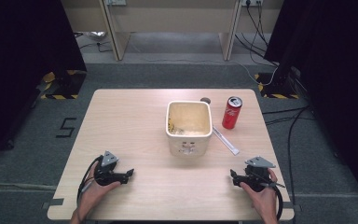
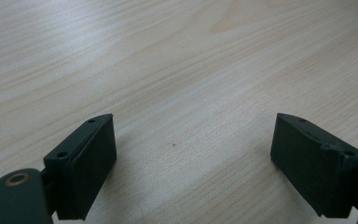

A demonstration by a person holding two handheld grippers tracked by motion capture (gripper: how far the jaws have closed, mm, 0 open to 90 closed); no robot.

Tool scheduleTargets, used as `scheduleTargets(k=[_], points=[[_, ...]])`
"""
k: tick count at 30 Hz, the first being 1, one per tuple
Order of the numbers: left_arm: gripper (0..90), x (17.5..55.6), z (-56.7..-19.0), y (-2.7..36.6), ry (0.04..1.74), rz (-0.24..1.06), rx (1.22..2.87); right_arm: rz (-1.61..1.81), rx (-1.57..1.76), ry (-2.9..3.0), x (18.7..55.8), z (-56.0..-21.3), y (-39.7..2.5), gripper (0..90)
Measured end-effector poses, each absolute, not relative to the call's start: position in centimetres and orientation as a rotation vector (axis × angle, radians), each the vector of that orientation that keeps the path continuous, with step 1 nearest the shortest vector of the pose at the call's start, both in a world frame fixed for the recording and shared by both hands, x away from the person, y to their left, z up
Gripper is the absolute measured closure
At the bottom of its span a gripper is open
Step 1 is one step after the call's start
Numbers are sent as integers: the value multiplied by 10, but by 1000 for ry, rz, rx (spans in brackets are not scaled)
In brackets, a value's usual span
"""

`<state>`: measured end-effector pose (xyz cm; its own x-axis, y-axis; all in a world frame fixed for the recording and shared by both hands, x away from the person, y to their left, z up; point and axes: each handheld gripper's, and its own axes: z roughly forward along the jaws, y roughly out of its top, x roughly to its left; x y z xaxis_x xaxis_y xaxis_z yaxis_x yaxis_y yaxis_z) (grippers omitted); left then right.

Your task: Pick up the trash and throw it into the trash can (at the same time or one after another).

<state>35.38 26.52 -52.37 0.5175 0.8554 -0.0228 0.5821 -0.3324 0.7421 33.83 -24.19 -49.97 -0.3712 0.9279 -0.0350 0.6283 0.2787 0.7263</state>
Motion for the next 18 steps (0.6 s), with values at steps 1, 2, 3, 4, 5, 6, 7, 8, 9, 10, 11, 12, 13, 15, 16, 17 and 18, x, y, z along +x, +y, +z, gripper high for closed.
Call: scheduleTargets(k=[1,2,3,4,5,6,7,8,9,10,11,12,13,15,16,17,18], points=[[134,354,-524,265,1168,491,2047,875,1399,2096,338,-500,-242,169],[134,354,-524,265,1168,491,2047,875,1399,2096,339,-500,-242,169],[134,354,-524,265,1168,491,2047,876,1398,2096,339,-499,-242,169],[134,354,-524,265,1168,491,2047,876,1398,2096,339,-499,-242,169],[134,354,-524,265,1167,491,2049,878,1390,2094,339,-498,-242,173],[134,354,-524,265,1167,491,2049,878,1390,2094,339,-498,-242,173],[134,354,-524,265,1168,491,2047,876,1383,2097,340,-495,-242,180],[134,354,-524,265,1168,491,2047,876,1383,2097,340,-495,-242,180],[134,354,-524,265,1168,491,2047,877,1368,2093,342,-492,-241,194],[134,354,-524,265,1168,491,2047,878,1368,2094,343,-490,-240,199],[134,354,-524,265,1168,491,2047,882,1365,2093,344,-488,-240,201],[134,354,-524,265,1168,491,2047,882,1365,2093,344,-488,-240,201],[134,354,-524,265,1168,491,2047,886,1355,2094,345,-486,-240,204],[134,354,-524,265,1168,491,2046,882,1333,2100,348,-481,-238,232],[134,354,-524,265,1168,491,2046,890,1334,2099,349,-480,-238,238],[135,354,-524,265,1168,491,2046,893,1335,2097,350,-478,-238,241],[134,354,-524,265,1168,491,2046,890,1333,2095,351,-477,-237,244]])
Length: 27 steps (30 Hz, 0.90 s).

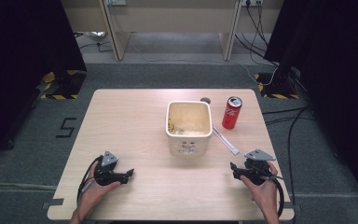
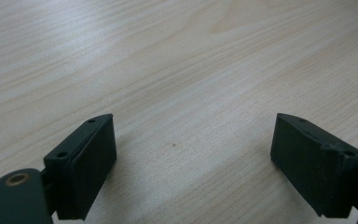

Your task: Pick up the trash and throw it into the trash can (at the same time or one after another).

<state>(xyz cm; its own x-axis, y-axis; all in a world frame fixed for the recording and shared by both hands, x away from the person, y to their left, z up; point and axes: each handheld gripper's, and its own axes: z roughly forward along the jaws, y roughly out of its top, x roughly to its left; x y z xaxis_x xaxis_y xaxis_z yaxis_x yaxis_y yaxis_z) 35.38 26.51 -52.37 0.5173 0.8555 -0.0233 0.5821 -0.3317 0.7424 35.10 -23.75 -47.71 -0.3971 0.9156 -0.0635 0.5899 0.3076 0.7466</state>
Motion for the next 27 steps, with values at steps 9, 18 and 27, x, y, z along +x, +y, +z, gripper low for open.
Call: scheduleTargets(k=[9,18,27], points=[[135,354,-524,265,1168,491,2047,890,1297,2107,363,-471,-238,358],[135,354,-524,265,1169,491,2045,886,1281,2118,381,-465,-229,445],[136,354,-524,265,1169,487,2046,859,1258,2154,414,-465,-215,506]])
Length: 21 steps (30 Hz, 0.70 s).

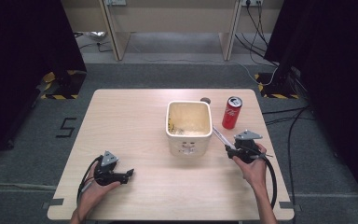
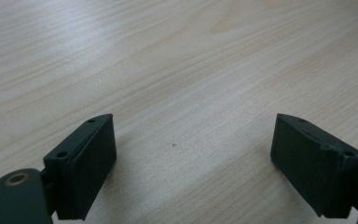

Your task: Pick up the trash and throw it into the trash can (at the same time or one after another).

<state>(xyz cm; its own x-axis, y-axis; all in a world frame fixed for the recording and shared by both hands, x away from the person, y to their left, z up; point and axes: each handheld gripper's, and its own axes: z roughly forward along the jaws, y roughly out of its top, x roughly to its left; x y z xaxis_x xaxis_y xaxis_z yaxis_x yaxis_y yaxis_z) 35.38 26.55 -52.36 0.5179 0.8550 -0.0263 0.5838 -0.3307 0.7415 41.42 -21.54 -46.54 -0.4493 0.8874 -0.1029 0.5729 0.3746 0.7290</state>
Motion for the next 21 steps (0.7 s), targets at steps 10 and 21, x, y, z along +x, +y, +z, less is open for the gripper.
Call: scheduleTargets(k=[10,21], points=[[135,354,-524,265,1169,488,2045,836,1291,2180,442,-478,-215,554],[135,354,-524,265,1169,488,2045,851,1335,2204,456,-492,-218,575]])
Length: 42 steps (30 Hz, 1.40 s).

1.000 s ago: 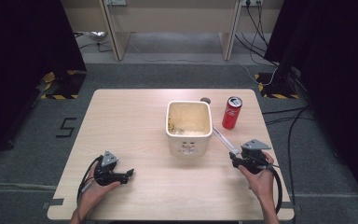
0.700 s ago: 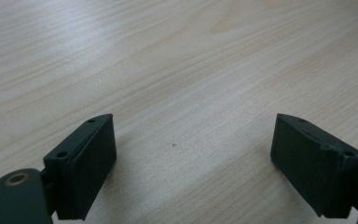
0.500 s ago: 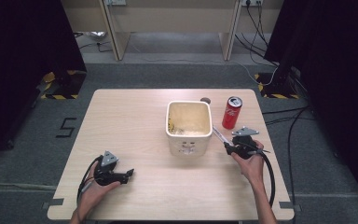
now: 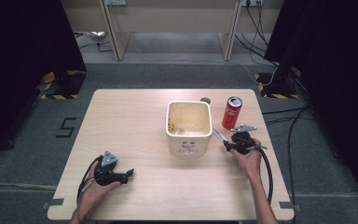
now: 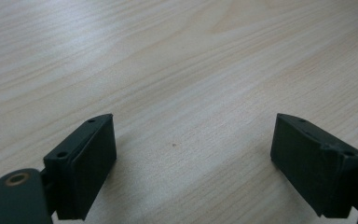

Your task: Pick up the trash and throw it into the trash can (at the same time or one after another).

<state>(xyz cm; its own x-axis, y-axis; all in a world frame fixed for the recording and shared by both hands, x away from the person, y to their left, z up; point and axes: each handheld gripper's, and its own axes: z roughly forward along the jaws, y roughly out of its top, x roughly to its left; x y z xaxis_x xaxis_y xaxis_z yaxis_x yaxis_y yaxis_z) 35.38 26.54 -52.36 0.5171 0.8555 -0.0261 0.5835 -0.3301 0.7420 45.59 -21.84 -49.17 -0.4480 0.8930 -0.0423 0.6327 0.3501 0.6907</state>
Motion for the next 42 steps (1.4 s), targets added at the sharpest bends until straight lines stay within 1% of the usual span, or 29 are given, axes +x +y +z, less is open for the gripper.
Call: scheduleTargets(k=[13,16,17,18,19,20,23,24,27,36,42], points=[[135,354,-524,265,1169,488,2045,890,1334,2228,463,-499,-218,601],[135,354,-524,265,1169,488,2046,871,1328,2246,464,-502,-218,641],[135,354,-524,265,1169,488,2046,871,1328,2246,464,-502,-218,641],[136,354,-524,265,1169,488,2046,883,1333,2246,464,-503,-219,678],[136,354,-524,265,1169,488,2046,883,1333,2246,464,-503,-219,678],[135,354,-524,265,1169,488,2045,890,1334,2249,464,-503,-219,709],[135,354,-524,265,1169,488,2045,898,1335,2251,465,-503,-219,734],[135,354,-524,265,1169,488,2045,915,1346,2244,465,-504,-219,765],[135,354,-524,265,1168,489,2043,912,1339,2243,464,-504,-218,784],[135,354,-524,265,1168,489,2043,890,1310,2226,462,-502,-217,793],[134,354,-524,265,1169,490,2047,931,1274,2201,451,-483,-220,794]])
